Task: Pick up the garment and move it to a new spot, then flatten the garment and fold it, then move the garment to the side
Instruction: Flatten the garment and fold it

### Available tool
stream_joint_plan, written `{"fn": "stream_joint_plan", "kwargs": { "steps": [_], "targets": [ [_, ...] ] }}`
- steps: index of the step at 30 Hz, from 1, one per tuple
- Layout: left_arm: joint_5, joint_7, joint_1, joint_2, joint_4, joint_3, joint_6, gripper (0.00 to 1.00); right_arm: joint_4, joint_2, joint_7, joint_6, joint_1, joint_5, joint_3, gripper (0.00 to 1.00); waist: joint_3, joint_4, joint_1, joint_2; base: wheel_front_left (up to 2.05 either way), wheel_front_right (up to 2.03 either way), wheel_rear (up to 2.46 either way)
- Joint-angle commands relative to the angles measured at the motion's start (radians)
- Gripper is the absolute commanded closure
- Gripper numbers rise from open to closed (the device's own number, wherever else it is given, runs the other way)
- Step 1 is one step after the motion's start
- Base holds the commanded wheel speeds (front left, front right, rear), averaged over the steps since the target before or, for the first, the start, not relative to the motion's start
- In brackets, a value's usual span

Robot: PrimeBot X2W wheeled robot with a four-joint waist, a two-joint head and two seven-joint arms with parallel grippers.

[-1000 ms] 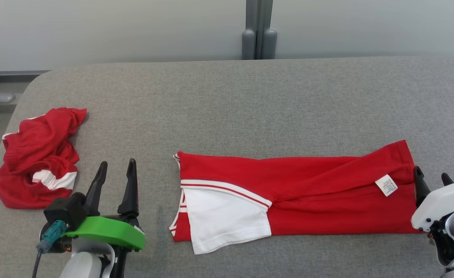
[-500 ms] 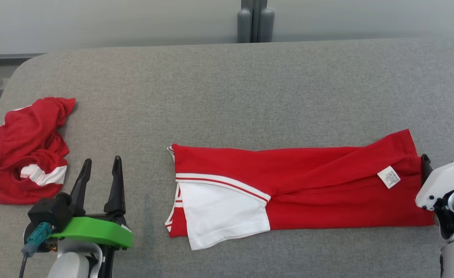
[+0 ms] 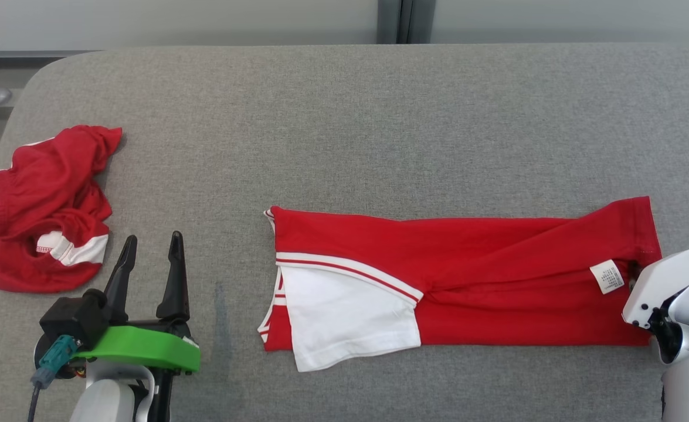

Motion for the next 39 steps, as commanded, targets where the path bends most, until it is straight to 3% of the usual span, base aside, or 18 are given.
{"fn": "stream_joint_plan", "kwargs": {
  "steps": [1,11,12,14,16,17,25,33,39],
  "targets": [
    [0.006,0.0,-0.018,0.005,-0.003,0.008,-0.005,0.0,0.017,-0.009,0.007,-0.001,-0.01,0.001,-0.002,0.0,0.003,0.0,0.0,0.0,0.0,0.0,0.0],
    [0.015,0.0,-0.039,0.015,0.001,0.018,-0.011,0.0,0.121,-0.035,-0.012,-0.001,-0.035,0.046,0.042,0.0,0.005,0.002,0.0,0.0,0.0,0.0,0.0],
    [0.013,0.0,-0.043,0.015,0.002,0.019,-0.011,0.0,0.129,-0.037,-0.012,-0.001,-0.04,0.05,0.048,0.04,0.005,0.002,0.0,0.0,0.0,0.0,0.0],
    [0.014,0.0,-0.044,0.014,0.001,0.021,-0.012,0.0,0.143,-0.049,-0.017,-0.001,-0.047,0.059,0.056,0.56,0.005,0.002,0.0,0.0,0.0,0.0,0.0],
    [0.015,0.0,-0.042,0.013,0.001,0.021,-0.012,0.0,0.156,-0.057,-0.021,-0.001,-0.048,0.066,0.062,0.96,0.005,0.002,0.0,0.0,0.0,0.0,0.0],
    [0.015,0.0,-0.041,0.014,0.0,0.021,-0.013,0.0,0.161,-0.061,-0.024,-0.001,-0.049,0.068,0.063,1.0,0.004,0.002,0.0,0.0,0.0,0.0,0.0],
    [0.014,0.0,-0.019,0.016,0.006,0.017,-0.015,0.0,0.164,-0.085,-0.063,-0.003,-0.065,0.076,0.02,1.0,0.006,-0.001,0.0,0.0,0.0,0.0,0.0],
    [0.015,0.0,-0.012,0.011,0.008,0.011,-0.014,0.0,0.032,-0.156,-0.113,-0.002,-0.038,0.044,-0.136,1.0,-0.002,-0.001,0.0,0.0,0.0,0.0,0.0],
    [0.014,0.0,-0.009,0.005,0.015,0.007,-0.014,0.0,-0.139,-0.13,-0.069,-0.001,0.003,0.005,-0.162,1.0,-0.015,-0.005,0.0,0.0,0.0,0.0,0.0]
  ]
}}
